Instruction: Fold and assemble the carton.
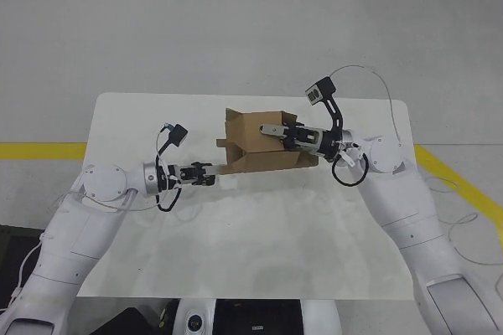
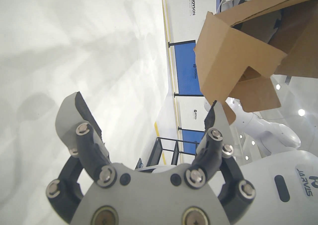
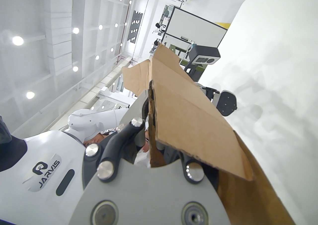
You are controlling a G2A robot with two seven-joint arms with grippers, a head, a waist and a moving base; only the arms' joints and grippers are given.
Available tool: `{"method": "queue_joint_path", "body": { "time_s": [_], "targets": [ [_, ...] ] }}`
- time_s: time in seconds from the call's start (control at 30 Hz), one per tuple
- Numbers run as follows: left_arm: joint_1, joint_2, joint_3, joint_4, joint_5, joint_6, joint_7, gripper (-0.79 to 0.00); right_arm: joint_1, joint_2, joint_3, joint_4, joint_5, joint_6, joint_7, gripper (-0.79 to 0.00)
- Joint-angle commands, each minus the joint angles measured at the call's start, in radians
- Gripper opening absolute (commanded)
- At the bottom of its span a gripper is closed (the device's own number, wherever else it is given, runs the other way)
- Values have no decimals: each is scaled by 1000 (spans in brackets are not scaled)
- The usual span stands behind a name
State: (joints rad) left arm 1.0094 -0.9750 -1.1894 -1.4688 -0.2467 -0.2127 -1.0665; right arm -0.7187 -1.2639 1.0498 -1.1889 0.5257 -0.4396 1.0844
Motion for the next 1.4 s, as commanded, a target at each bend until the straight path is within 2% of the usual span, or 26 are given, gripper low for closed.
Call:
{"method": "queue_joint_path", "body": {
  "time_s": [0.0, 1.37],
  "targets": [
    [-5, -2, 4, -2, -15, -3, -3, 0, 0, -2, -3, 4, 0, -2, -2, -785],
    [-74, -19, 26, 57, -78, 1, 3, 0, 20, -31, -69, -4, 63, -17, 107, -785]
  ]
}}
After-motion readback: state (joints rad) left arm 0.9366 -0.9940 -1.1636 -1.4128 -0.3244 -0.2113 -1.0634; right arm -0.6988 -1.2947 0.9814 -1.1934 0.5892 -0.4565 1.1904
